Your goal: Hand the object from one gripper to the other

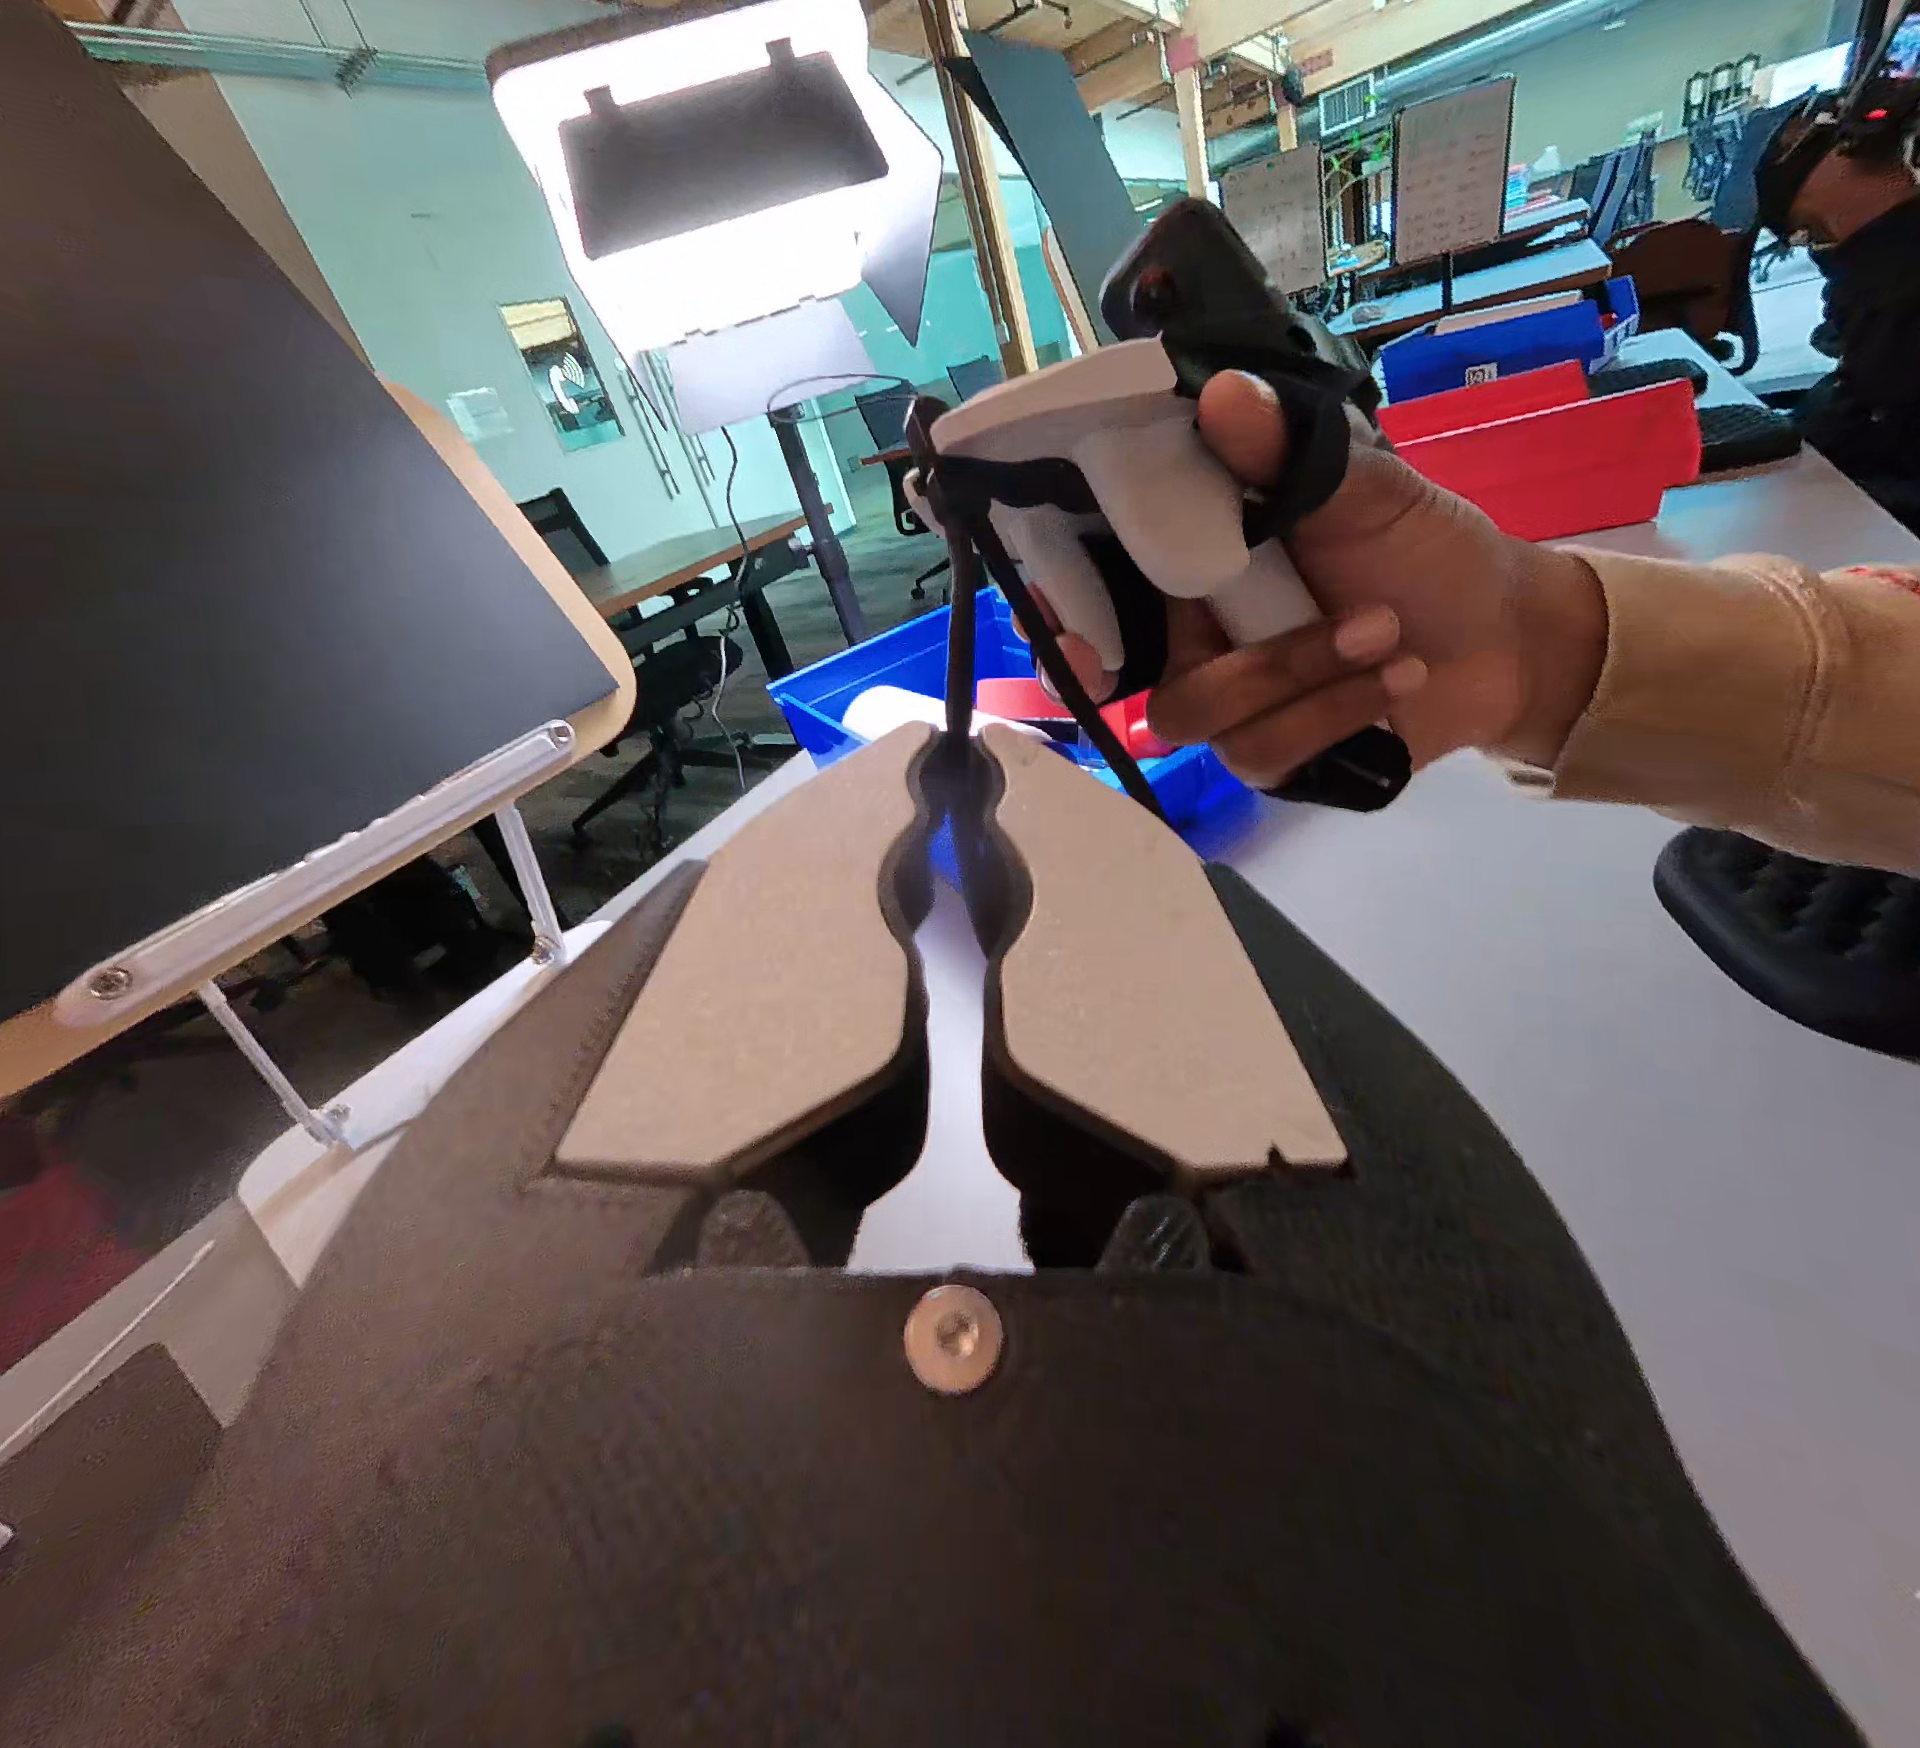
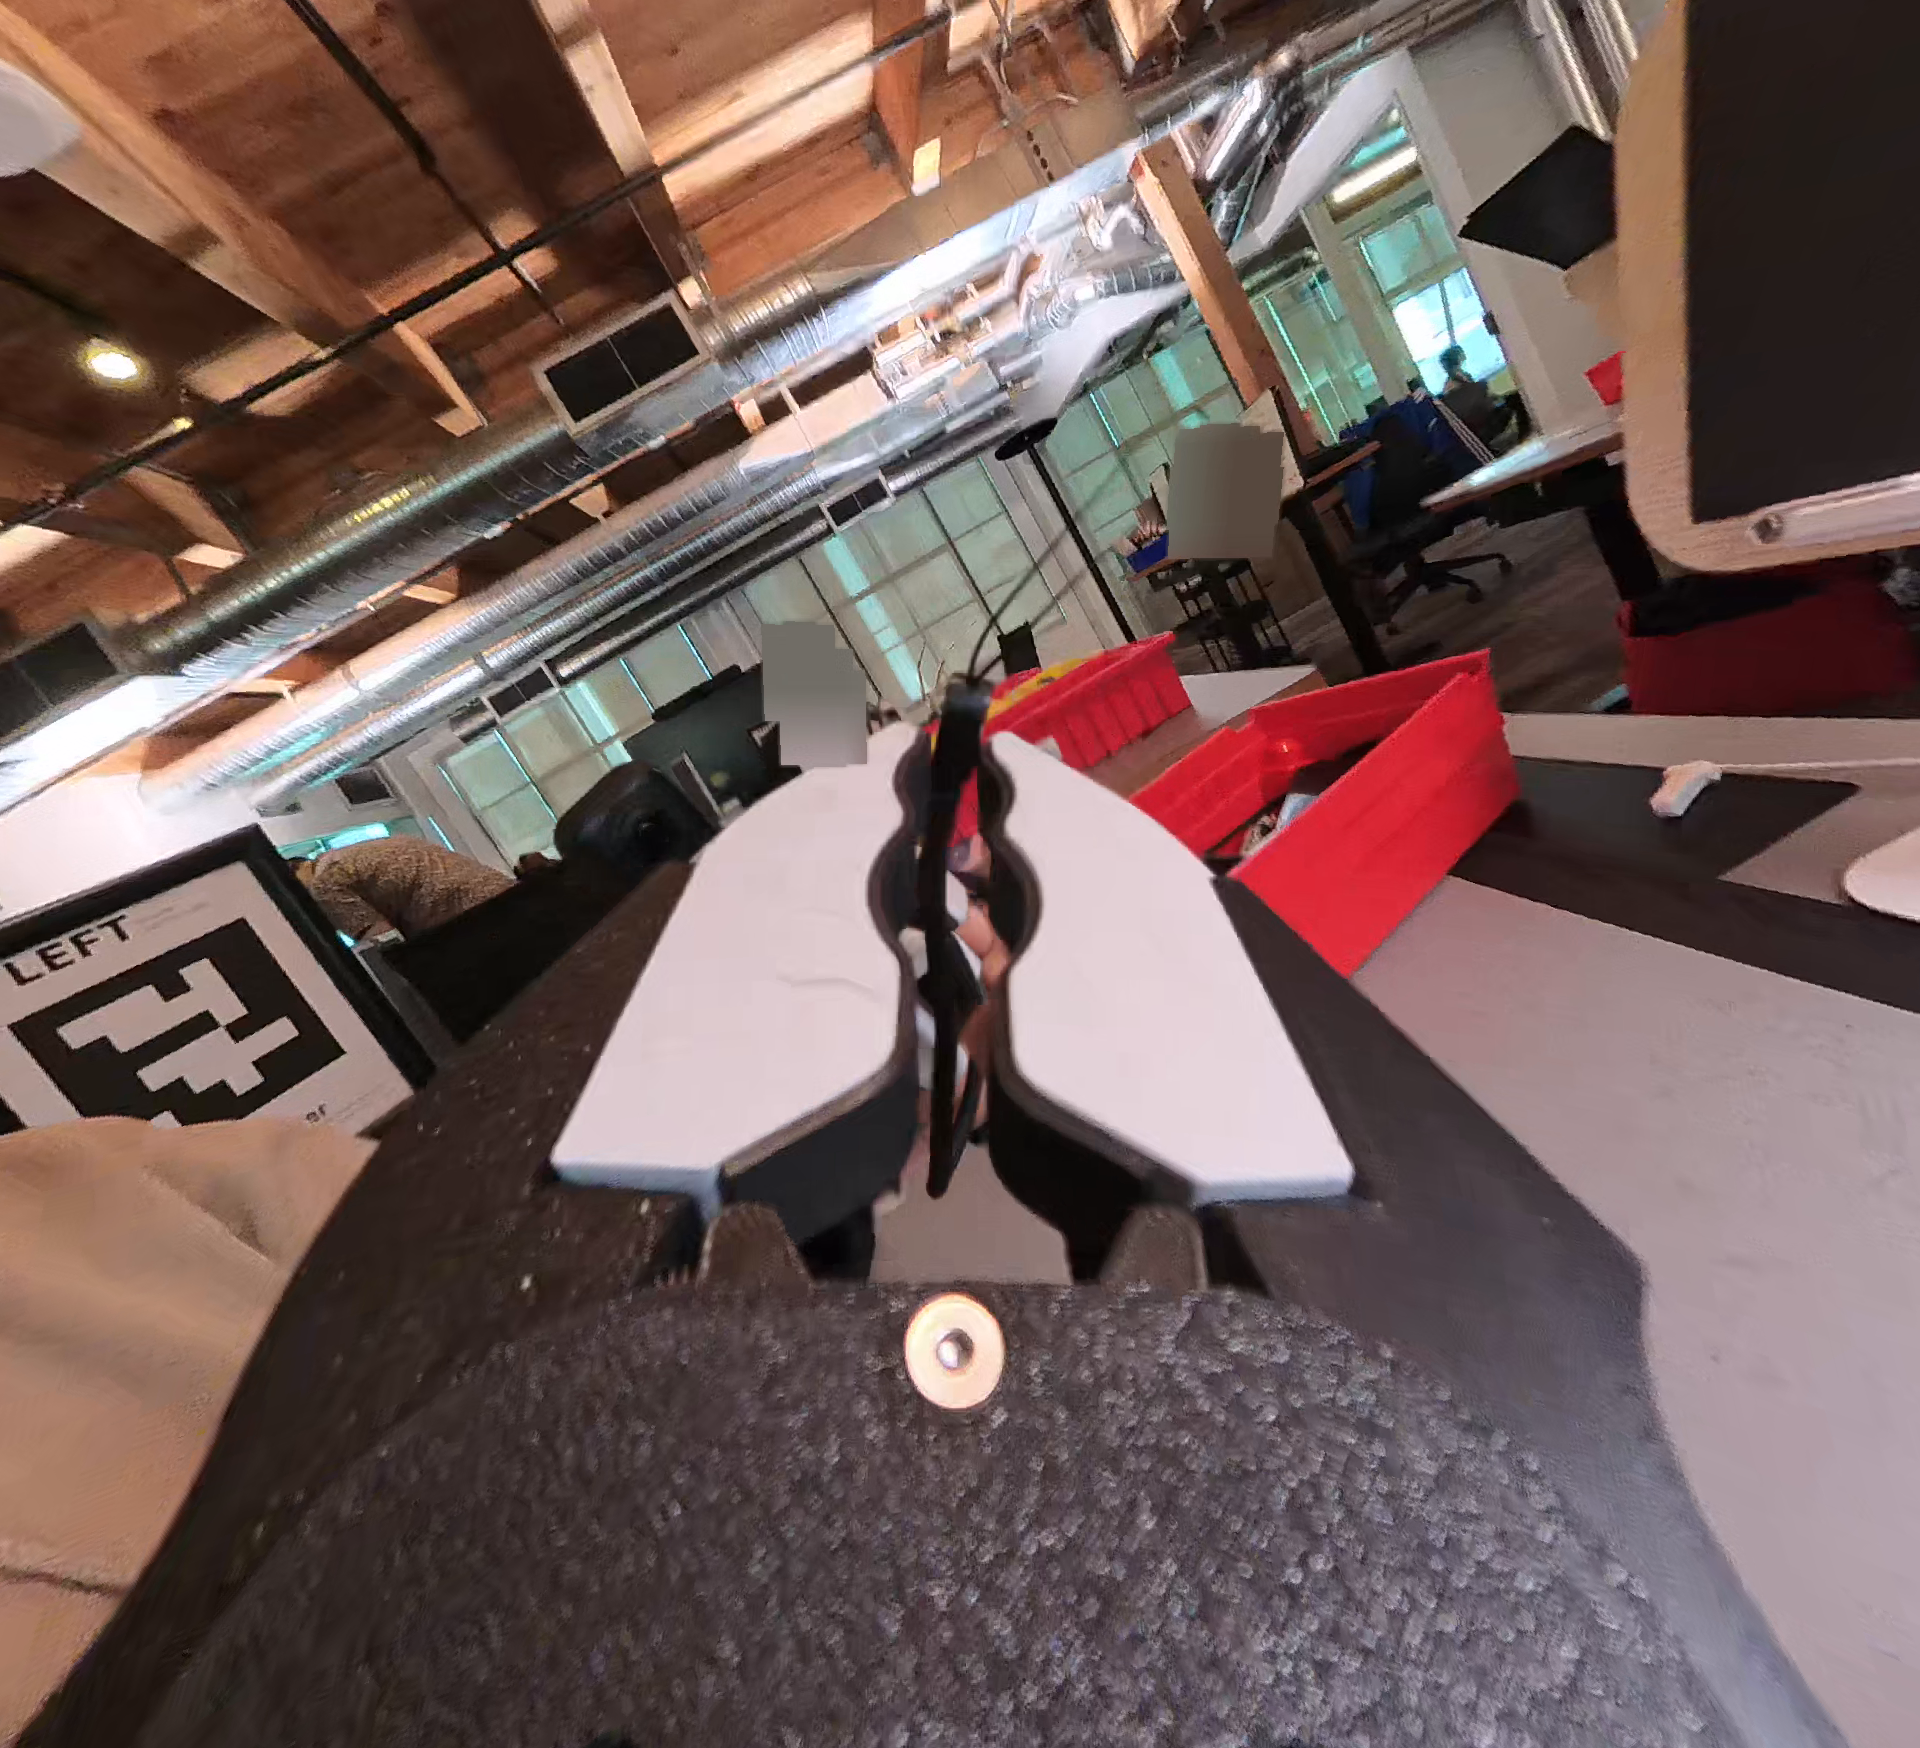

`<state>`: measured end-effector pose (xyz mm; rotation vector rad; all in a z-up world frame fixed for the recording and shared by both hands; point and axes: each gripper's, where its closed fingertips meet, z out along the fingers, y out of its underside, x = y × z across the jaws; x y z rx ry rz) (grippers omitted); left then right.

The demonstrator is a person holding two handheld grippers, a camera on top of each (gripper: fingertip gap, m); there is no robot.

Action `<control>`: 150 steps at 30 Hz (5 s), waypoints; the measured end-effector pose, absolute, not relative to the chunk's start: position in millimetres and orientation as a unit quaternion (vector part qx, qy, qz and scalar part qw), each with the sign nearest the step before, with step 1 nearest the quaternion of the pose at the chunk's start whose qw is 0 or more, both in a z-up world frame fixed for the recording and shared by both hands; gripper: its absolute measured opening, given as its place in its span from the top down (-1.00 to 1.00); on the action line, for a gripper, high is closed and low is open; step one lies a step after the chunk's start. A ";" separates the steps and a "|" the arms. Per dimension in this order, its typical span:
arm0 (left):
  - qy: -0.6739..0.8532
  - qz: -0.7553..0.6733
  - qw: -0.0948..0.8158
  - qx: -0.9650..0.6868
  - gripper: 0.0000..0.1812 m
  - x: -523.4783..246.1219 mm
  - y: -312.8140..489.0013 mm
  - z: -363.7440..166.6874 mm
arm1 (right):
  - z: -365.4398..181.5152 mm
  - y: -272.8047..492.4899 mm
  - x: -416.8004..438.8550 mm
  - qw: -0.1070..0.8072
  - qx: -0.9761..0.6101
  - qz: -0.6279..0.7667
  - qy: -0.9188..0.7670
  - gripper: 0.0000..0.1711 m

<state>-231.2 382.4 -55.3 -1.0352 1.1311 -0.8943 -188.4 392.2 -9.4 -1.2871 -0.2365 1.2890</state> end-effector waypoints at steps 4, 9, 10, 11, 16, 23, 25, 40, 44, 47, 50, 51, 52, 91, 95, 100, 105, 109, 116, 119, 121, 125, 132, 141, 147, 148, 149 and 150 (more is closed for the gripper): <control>0.537 -0.432 0.571 -0.446 0.90 -229.0 372.3 -67.7 | -14.7 389.7 -189.7 0.599 -0.580 0.529 -0.156 0.92; 0.528 -0.568 0.407 -0.482 0.66 -237.7 363.7 -64.9 | -27.1 369.1 -201.5 0.573 -0.610 0.468 -0.284 0.91; 0.528 -0.580 0.385 -0.485 0.64 -237.0 360.4 -66.4 | -29.1 366.1 -206.6 0.571 -0.607 0.464 -0.298 0.92; 0.532 -0.586 0.372 -0.486 0.63 -235.3 357.0 -68.9 | -32.3 363.3 -213.7 0.565 -0.606 0.467 -0.311 0.92; 0.549 -0.593 0.344 -0.479 0.84 -230.5 342.3 -74.1 | -57.3 359.7 -244.2 0.532 -0.620 0.457 -0.352 0.91; 0.530 -0.589 0.373 -0.483 0.93 -232.1 352.2 -67.6 | -49.2 361.6 -242.8 0.558 -0.613 0.444 -0.341 0.79; 0.511 -0.597 0.388 -0.481 0.93 -235.2 357.5 -59.8 | -41.6 360.3 -236.3 0.567 -0.604 0.448 -0.336 0.67; 0.503 -0.609 0.399 -0.466 0.67 -241.4 356.6 -49.5 | -70.9 364.3 -259.8 0.561 -0.622 0.397 -0.375 0.97; 0.537 -0.605 0.340 -0.479 0.61 -241.0 353.3 -74.1 | -53.1 364.6 -247.9 0.582 -0.605 0.417 -0.348 0.97; 0.551 -0.602 0.319 -0.482 0.75 -231.7 345.5 -89.8 | -50.2 363.8 -248.1 0.585 -0.599 0.427 -0.341 0.97; 0.555 -0.593 0.337 -0.476 0.96 -228.7 343.6 -89.1 | -52.9 363.9 -250.8 0.584 -0.601 0.421 -0.347 0.97; 0.553 -0.591 0.342 -0.477 0.96 -229.7 345.3 -87.5 | -52.0 364.4 -249.8 0.585 -0.601 0.421 -0.345 0.97; 0.548 -0.594 0.345 -0.477 0.96 -231.4 347.3 -84.5 | -50.9 364.6 -248.1 0.586 -0.601 0.422 -0.343 0.97; 0.584 -0.133 0.578 -0.554 0.96 -250.7 440.5 -105.9 | -124.2 418.0 -222.1 0.534 -0.781 0.058 -0.318 0.97; 0.608 -0.115 0.568 -0.543 0.96 -250.9 436.0 -109.1 | -123.8 416.5 -223.8 0.535 -0.769 0.029 -0.349 0.87; 0.643 -0.112 0.550 -0.521 0.96 -242.1 419.8 -116.6 | -118.7 413.0 -235.4 0.556 -0.727 -0.035 -0.402 0.76; 0.644 -0.142 0.556 -0.506 0.96 -239.6 411.9 -111.5 | -116.7 413.2 -236.2 0.572 -0.705 -0.047 -0.415 0.96; 0.614 -0.155 0.567 -0.526 0.75 -244.7 423.4 -105.9 | -107.3 414.7 -228.8 0.585 -0.714 -0.024 -0.384 0.97; 0.587 -0.174 0.576 -0.542 1.00 -250.1 433.5 -101.5 | -104.2 414.7 -224.0 0.584 -0.724 -0.003 -0.366 0.97; 0.591 -0.173 0.567 -0.547 1.00 -250.9 432.8 -101.5 | -109.0 414.2 -226.9 0.577 -0.727 0.000 -0.373 0.97; 0.595 -0.178 0.559 -0.550 1.00 -250.7 431.6 -103.5 | -111.0 412.8 -230.6 0.573 -0.726 0.005 -0.379 0.97; 0.607 -0.182 0.544 -0.550 1.00 -247.7 426.4 -108.2 | -106.8 411.5 -235.8 0.587 -0.707 -0.016 -0.394 0.74; 0.622 -0.186 0.528 -0.547 1.00 -242.1 417.2 -114.9 | -103.7 408.3 -244.3 0.607 -0.675 -0.042 -0.418 1.00; 0.619 -0.201 0.526 -0.548 1.00 -242.5 414.4 -109.9 | -113.9 408.1 -248.9 0.582 -0.704 0.019 -0.405 0.84; 0.583 -0.222 0.540 -0.564 0.80 -245.7 424.2 -103.6 | -98.0 413.7 -233.9 0.607 -0.714 0.035 -0.348 0.98; 0.574 -0.230 0.544 -0.568 0.78 -245.8 425.8 -101.9 | -96.8 414.9 -230.4 0.608 -0.720 0.047 -0.333 0.98; 0.564 -0.237 0.549 -0.570 0.78 -246.1 427.4 -99.6 | -96.0 415.5 -228.7 0.608 -0.723 0.061 -0.322 0.98; 0.555 -0.241 0.555 -0.571 0.83 -246.5 429.0 -97.1 | -95.5 416.3 -227.4 0.609 -0.727 0.074 -0.310 0.97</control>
